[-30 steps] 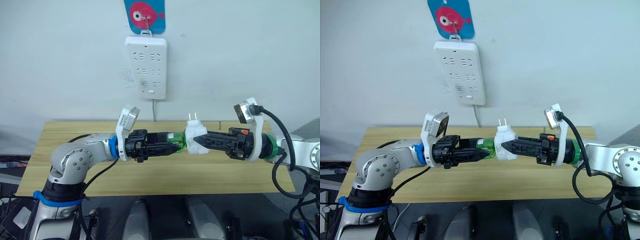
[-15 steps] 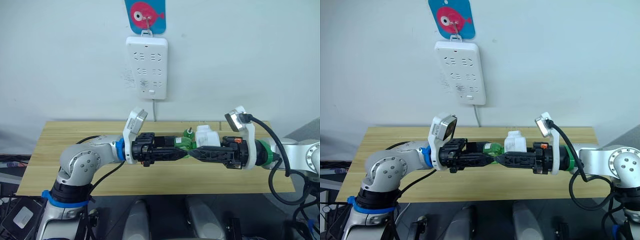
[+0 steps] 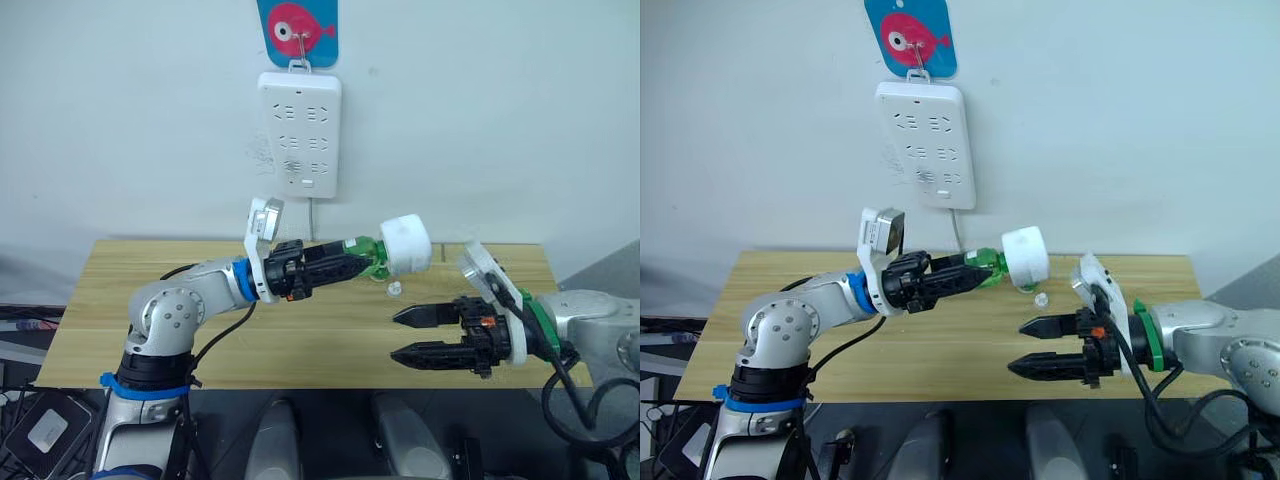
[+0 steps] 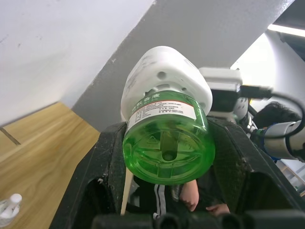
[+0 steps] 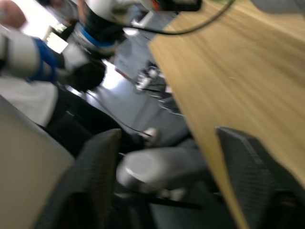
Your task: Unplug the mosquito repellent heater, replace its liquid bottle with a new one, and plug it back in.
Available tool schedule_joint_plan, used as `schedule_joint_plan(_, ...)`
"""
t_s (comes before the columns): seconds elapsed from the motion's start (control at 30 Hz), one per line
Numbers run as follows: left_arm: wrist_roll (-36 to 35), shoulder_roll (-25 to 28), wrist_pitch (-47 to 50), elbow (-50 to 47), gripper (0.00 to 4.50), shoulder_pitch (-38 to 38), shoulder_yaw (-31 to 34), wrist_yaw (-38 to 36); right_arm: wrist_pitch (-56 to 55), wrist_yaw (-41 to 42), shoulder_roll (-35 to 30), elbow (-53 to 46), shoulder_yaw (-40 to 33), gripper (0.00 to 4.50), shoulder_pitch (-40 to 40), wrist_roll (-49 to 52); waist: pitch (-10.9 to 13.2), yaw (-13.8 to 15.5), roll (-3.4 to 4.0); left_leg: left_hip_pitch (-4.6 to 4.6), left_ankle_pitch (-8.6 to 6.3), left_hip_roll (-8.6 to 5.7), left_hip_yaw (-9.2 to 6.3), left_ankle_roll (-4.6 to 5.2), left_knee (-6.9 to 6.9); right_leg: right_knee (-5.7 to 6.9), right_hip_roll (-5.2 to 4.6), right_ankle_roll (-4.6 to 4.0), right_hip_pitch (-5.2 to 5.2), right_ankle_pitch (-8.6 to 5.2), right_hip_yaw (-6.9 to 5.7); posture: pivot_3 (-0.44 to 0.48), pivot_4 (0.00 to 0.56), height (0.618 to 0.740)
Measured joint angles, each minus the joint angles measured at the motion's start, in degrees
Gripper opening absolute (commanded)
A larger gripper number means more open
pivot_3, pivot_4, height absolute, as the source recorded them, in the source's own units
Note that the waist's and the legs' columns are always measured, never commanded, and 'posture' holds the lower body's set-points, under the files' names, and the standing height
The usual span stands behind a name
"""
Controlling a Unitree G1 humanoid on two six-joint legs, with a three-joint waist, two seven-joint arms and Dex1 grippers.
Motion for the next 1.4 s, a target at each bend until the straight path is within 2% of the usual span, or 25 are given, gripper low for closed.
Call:
schedule_joint_plan(0.13, -2.58, 3.14, 3.98, -0.43, 2.3, -0.09, -0.35, -2.02, -7.86, 5.55, 1.78, 11.57, 2.15, 0.65, -5.69, -13.77, 0.0, -0.59, 0.01, 0.02, 0.01, 0.01, 0.09, 0.01, 0.25, 0.03, 0.03, 0.09, 0.04, 0.08, 0.15, -0.179, 0.238, 0.729)
schedule_joint_plan(0.2, -3.64, 3.64, 5.11, -0.72, 2.3, -0.15, -0.49, -2.71, -10.67, 6.91, 4.01, 14.88, 3.53, 0.03, -8.2, -18.19, 0.0, -0.75, 0.0, 0.02, 0.01, 0.02, 0.09, 0.02, 0.29, 0.03, 0.04, 0.11, 0.08, 0.1, 0.16, -0.18, 0.236, 0.729)
schedule_joint_plan(0.4, -5.34, 4.67, 7.36, -0.9, 2.3, -0.8, -0.89, -3.77, -15.28, 11.02, 10.49, 19.36, 7.28, 0.0, -12.85, -25.7, 0.0, -0.91, 0.01, 0.0, 0.0, 0.0, 0.04, 0.01, 0.25, 0.08, 0.0, 0.11, 0.06, 0.12, 0.12, -0.173, 0.234, 0.729)
schedule_joint_plan(0.53, -5.21, 4.47, 6.94, -0.85, 2.3, -0.86, -0.87, -3.12, -11.2, 14.6, 10.6, 12.74, 7.74, 0.0, -12.52, -22.3, 0.0, -0.72, 0.01, -0.09, 0.0, 0.03, -0.07, -0.01, 0.22, 0.06, -0.03, 0.1, 0.05, 0.12, -0.04, -0.171, 0.232, 0.729)
schedule_joint_plan(0.67, -4.77, 3.77, 5.2, -0.77, 2.3, -1.19, -0.03, -2.34, -5.03, 14.68, 9.64, 6.44, 6.82, 0.0, -10.62, -16.82, 0.0, -0.47, 0.01, -0.13, -0.04, 0.0, -0.09, 0.06, 0.28, 0.06, -0.07, 0.1, 0.06, 0.12, -0.05, -0.174, 0.232, 0.729)
schedule_joint_plan(0.8, 0.75, 3.73, 1.64, -0.54, 2.3, -0.96, -1.66, -1.37, -0.64, 13.22, 9.89, 1.16, 4.25, 0.0, -10.9, -10.35, 0.0, -0.4, 0.01, -0.11, -0.03, -0.02, -0.06, 0.07, 0.35, 0.07, -0.05, 0.14, 0.08, 0.15, -0.02, -0.178, 0.233, 0.729)
schedule_joint_plan(1.03, 9.54, 5.39, -5.18, -0.23, 2.3, 0.07, -5.92, -4.93, 3.64, 6.2, 14.34, 1.87, 1.47, 0.0, -17.49, -4.35, 0.0, -0.8, 0.01, -0.09, -0.02, 0.01, -0.01, 0.08, 0.33, 0.08, -0.02, 0.11, 0.05, 0.19, 0.03, -0.178, 0.23, 0.729)
schedule_joint_plan(1.17, 11.34, 7.29, -6.86, -0.28, 2.3, 1.04, -6.21, -6.96, 3.65, 4.19, 16.8, 3.85, 1.73, 0.0, -19.11, -5.27, 0.0, -0.83, 0.02, -0.13, -0.02, 0.0, -0.03, 0.08, 0.27, 0.08, -0.02, 0.11, 0.0, 0.19, 0.0, -0.175, 0.228, 0.729)
schedule_joint_plan(1.4, 10.74, 9.07, -4.3, -1.29, 2.3, 2.7, -7.33, -9.69, -2.64, 2.48, 18.83, 9.18, 3.86, 0.0, -20.72, -15.99, 0.0, -0.88, 0.02, -0.15, -0.03, -0.01, -0.03, 0.09, 0.29, 0.08, -0.04, 0.11, 0.0, 0.19, -0.01, -0.169, 0.231, 0.729)
